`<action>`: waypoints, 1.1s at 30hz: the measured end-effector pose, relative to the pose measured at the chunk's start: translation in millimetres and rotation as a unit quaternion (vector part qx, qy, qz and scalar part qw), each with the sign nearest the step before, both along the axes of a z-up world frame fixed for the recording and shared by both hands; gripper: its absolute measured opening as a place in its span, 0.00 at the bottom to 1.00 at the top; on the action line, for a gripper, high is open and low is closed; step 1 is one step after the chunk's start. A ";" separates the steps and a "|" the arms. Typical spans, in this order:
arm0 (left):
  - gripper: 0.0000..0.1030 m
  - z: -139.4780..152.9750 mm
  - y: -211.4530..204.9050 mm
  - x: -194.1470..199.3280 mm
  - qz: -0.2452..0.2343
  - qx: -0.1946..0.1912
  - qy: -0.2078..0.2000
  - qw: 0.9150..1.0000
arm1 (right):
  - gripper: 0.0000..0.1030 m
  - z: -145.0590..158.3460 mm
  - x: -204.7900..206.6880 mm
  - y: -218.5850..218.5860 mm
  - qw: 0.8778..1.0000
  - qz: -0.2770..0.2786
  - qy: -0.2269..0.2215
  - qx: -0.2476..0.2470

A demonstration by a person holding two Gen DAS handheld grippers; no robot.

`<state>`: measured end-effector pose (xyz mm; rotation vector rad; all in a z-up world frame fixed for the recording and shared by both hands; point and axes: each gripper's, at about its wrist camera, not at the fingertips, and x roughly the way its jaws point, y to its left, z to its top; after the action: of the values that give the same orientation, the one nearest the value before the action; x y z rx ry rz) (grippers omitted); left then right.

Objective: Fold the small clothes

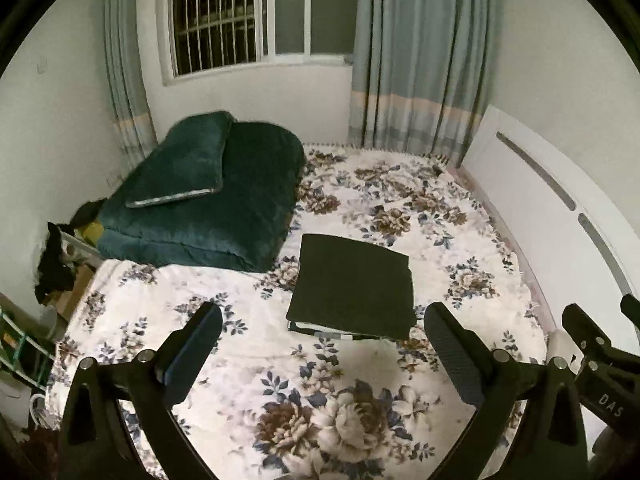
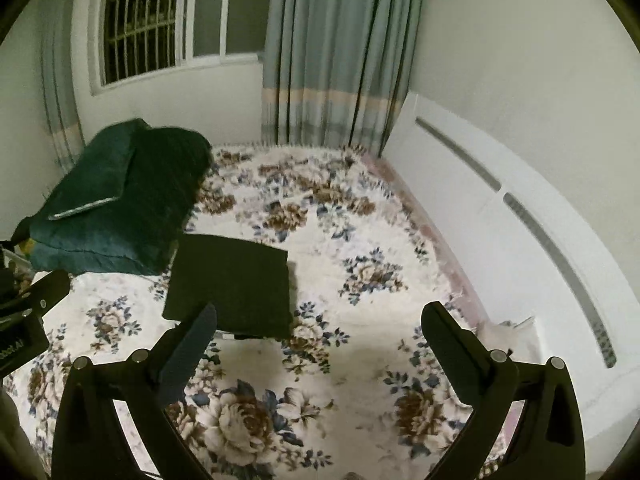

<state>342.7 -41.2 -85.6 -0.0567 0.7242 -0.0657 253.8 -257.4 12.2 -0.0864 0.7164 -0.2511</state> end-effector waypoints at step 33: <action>1.00 67.9 -1.5 -130.4 0.013 0.000 -0.047 0.999 | 1.00 95.1 -160.3 13.3 0.997 0.041 -0.061 0.011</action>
<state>212.2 -42.7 -17.7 -0.0619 0.6290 -0.0425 93.5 -244.1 107.3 -0.0788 0.5927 -0.1691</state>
